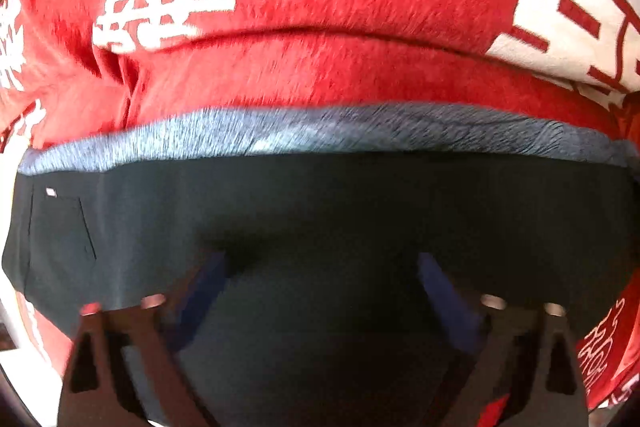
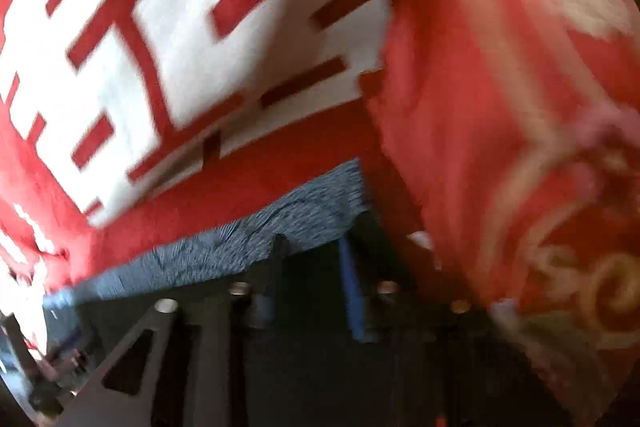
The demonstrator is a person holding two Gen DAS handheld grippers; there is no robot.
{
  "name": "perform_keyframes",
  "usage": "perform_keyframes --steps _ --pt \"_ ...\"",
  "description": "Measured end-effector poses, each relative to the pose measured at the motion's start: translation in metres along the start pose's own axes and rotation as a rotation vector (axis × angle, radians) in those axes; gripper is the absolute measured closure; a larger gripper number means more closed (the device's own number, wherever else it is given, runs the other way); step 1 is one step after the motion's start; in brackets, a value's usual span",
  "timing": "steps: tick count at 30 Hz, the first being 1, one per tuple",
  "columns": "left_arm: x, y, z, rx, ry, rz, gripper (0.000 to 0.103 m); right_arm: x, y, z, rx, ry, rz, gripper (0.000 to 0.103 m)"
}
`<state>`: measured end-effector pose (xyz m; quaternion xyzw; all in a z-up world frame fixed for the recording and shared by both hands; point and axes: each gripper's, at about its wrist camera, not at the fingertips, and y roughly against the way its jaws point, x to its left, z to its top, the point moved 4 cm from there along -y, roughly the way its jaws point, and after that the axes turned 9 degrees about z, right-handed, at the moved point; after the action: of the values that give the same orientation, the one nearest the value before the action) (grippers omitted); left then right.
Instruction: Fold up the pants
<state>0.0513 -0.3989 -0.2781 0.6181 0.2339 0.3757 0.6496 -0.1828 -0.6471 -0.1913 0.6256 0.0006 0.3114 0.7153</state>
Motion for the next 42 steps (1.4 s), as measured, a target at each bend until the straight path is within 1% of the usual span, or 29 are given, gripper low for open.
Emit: perform_keyframes --steps 1,2,3,4,5,7,8,11,12,13,14,17,19,20,21,23,24,25,26,27,28,33,34,35,36,37,38,39,42 --pt "0.003 -0.002 -0.001 0.004 0.014 -0.024 0.000 -0.002 0.005 -0.003 -0.009 -0.017 -0.012 0.075" --pt "0.005 -0.003 -0.001 0.003 0.015 -0.037 0.000 -0.002 0.014 -0.008 -0.015 -0.036 -0.047 0.074" --pt "0.005 -0.003 -0.001 0.008 -0.009 -0.038 0.000 -0.001 0.022 -0.017 -0.006 -0.060 -0.046 0.065" --pt "0.004 -0.001 -0.002 0.010 -0.030 -0.041 0.000 0.002 0.026 -0.025 0.011 -0.085 -0.002 0.051" --pt "0.006 -0.001 -0.004 0.011 -0.045 -0.046 0.001 0.006 0.030 -0.036 0.028 -0.114 0.060 0.048" --pt "0.014 0.004 -0.012 0.013 -0.062 -0.055 0.001 0.026 0.035 -0.068 0.086 -0.144 0.177 0.047" --pt "0.023 0.008 -0.018 0.007 -0.070 -0.058 0.001 0.035 0.034 -0.079 0.113 -0.144 0.212 0.047" --pt "0.058 0.017 -0.027 -0.027 -0.074 -0.044 0.001 0.092 0.025 -0.134 0.237 -0.145 0.402 0.047" --pt "0.081 0.016 -0.028 -0.041 -0.068 -0.029 0.001 0.112 0.019 -0.151 0.275 -0.145 0.454 0.047" --pt "0.100 0.016 -0.028 -0.050 -0.063 -0.014 0.001 0.127 0.014 -0.164 0.297 -0.143 0.483 0.047" --pt "0.121 0.014 -0.026 -0.059 -0.055 0.007 0.001 0.152 0.005 -0.185 0.332 -0.136 0.532 0.047" --pt "0.199 0.001 -0.018 -0.076 -0.028 0.100 0.001 0.208 -0.019 -0.227 0.399 -0.134 0.611 0.047" --pt "0.241 -0.008 -0.012 -0.091 -0.006 0.145 0.001 0.234 -0.038 -0.248 0.420 -0.134 0.659 0.047" --pt "0.269 -0.017 -0.010 -0.102 0.006 0.176 0.001 0.249 -0.046 -0.259 0.425 -0.127 0.668 0.047" --pt "0.286 -0.024 -0.009 -0.101 0.012 0.195 0.001 0.265 -0.057 -0.271 0.433 -0.118 0.679 0.047" --pt "0.319 -0.051 -0.015 -0.058 0.034 0.228 0.001 0.277 -0.070 -0.278 0.440 -0.119 0.674 0.047" --pt "0.331 -0.067 -0.022 -0.026 0.054 0.201 0.000 0.283 -0.078 -0.286 0.440 -0.126 0.671 0.047" --pt "0.341 -0.076 -0.025 -0.027 0.086 0.113 0.000 0.283 -0.081 -0.288 0.435 -0.129 0.669 0.047" --pt "0.347 -0.080 -0.025 -0.036 0.107 0.068 0.000 0.286 -0.086 -0.289 0.422 -0.131 0.664 0.047" --pt "0.348 -0.081 -0.025 -0.048 0.098 0.050 0.000 0.285 -0.086 -0.289 0.400 -0.137 0.667 0.047" --pt "0.346 -0.082 -0.025 -0.063 0.078 0.054 0.000 0.286 -0.087 -0.290 0.387 -0.141 0.670 0.047" --pt "0.354 -0.086 -0.020 -0.099 0.053 0.026 0.000 0.291 -0.094 -0.283 0.382 -0.144 0.676 0.047" --pt "0.353 -0.086 -0.021 -0.099 0.048 0.021 0.000 0.289 -0.094 -0.287 0.387 -0.152 0.680 0.049" --pt "0.353 -0.087 -0.020 -0.092 0.044 0.014 0.000 0.301 -0.101 -0.284 0.396 -0.155 0.677 0.057" --pt "0.356 -0.081 -0.018 -0.085 0.040 0.009 0.000 0.302 -0.097 -0.281 0.389 -0.137 0.656 0.092" --pt "0.358 -0.083 -0.017 -0.080 0.034 0.005 0.000 0.305 -0.095 -0.275 0.375 -0.107 0.621 0.094" --pt "0.359 -0.084 -0.017 -0.074 0.024 0.000 0.000 0.310 -0.091 -0.270 0.366 -0.089 0.624 0.094" --pt "0.357 -0.078 -0.015 -0.074 0.018 -0.005 0.000 0.316 -0.080 -0.267 0.332 -0.069 0.640 0.094" --pt "0.354 -0.074 -0.021 -0.090 0.002 -0.009 0.000 0.319 -0.067 -0.276 0.300 -0.014 0.610 0.094"
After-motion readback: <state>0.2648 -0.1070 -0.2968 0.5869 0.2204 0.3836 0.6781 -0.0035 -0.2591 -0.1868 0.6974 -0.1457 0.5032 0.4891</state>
